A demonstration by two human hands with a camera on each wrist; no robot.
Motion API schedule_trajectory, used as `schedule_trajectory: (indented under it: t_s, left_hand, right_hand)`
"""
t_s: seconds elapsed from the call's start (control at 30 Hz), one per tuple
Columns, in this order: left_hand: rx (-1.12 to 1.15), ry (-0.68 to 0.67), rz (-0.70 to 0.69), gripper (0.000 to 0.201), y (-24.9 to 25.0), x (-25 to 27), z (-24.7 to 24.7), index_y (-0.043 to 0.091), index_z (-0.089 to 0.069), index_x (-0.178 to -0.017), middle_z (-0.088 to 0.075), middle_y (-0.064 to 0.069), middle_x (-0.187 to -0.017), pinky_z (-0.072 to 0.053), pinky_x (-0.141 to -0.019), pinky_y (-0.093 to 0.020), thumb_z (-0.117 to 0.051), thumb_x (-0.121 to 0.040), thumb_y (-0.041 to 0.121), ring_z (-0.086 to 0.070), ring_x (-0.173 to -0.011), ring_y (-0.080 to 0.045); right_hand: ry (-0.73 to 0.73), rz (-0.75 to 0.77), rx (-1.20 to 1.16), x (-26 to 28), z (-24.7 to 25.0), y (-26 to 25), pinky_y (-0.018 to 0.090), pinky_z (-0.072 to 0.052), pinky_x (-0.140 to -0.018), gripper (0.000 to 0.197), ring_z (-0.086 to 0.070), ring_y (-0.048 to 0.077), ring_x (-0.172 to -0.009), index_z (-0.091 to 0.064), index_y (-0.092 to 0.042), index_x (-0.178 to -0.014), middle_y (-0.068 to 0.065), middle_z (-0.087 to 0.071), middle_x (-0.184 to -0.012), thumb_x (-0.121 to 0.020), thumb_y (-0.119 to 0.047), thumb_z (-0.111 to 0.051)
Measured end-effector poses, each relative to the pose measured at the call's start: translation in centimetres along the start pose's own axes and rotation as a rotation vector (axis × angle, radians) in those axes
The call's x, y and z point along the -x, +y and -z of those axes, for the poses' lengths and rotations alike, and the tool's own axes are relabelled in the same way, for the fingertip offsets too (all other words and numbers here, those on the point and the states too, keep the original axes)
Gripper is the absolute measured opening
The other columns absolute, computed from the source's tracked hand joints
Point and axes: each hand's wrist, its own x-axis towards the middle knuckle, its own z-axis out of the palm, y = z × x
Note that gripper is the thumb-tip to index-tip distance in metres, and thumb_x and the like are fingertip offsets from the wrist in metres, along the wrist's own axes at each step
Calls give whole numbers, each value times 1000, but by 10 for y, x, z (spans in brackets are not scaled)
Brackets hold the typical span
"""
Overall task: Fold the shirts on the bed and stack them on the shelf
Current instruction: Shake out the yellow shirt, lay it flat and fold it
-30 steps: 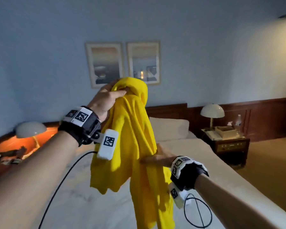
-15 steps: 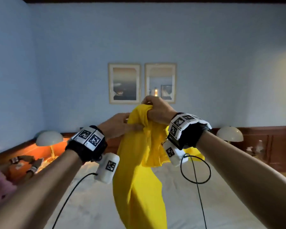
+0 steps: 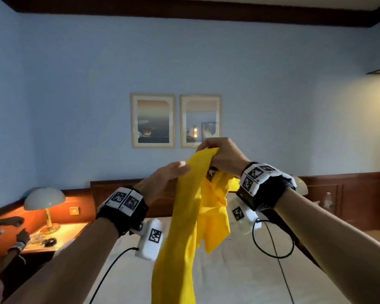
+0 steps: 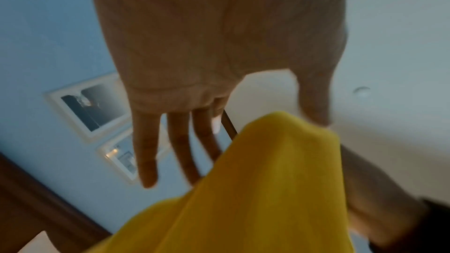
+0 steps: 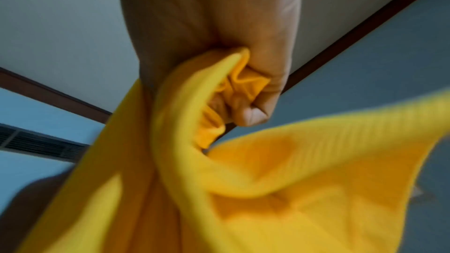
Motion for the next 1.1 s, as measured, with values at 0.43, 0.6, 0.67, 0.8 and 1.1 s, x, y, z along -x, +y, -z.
schedule_trajectory:
  t_s: [0.43, 0.6, 0.67, 0.8, 1.1]
  left_hand:
    - [-37, 235, -192, 48, 5, -3, 16, 7, -67, -114, -71, -17, -108, -51, -94, -53, -66, -68, 22, -64, -105, -39]
    - [-47, 178, -187, 46, -2, -3, 6, 18, -58, -125, -68, -13, -112, -55, -86, -40, -75, -82, 19, -65, -103, -31]
    - [-164, 339, -216, 22, 0, -3, 12, 9, -69, -108, -71, -17, -100, -54, -83, -41, -67, -90, 22, -66, -94, -32]
    - [-42, 675, -262, 30, 7, -2, 48, 15, -75, -80, -74, -9, -88, -53, -78, -34, -66, -89, 42, -64, -78, -19]
    - [-261, 778, -326, 29, -6, -2, 90, 16, -74, -107, -70, 11, -89, -49, -90, -27, -67, -90, 38, -64, -97, -15]
  right_hand:
    - [70, -90, -238, -3, -6, 20, 37, -54, -78, 15, -63, 16, -83, -62, -12, -100, 6, -68, -91, -98, -13, -48]
    - [-63, 24, -120, -8, -15, -6, 39, -56, -79, 19, -62, 22, -85, -62, -17, -96, 7, -64, -91, -98, -10, -45]
    - [-12, -23, -122, -8, -11, -3, 44, -57, -83, 13, -64, 24, -89, -62, -22, -95, 5, -66, -94, -98, -18, -50]
    - [-189, -107, -52, 8, -1, 22, 36, -59, -77, 29, -67, 22, -88, -63, -16, -106, 5, -69, -100, -85, -34, -71]
    - [-239, -91, -48, 16, 11, 63, 40, -56, -84, 23, -66, 24, -90, -68, -8, -104, 8, -68, -97, -95, -27, -58]
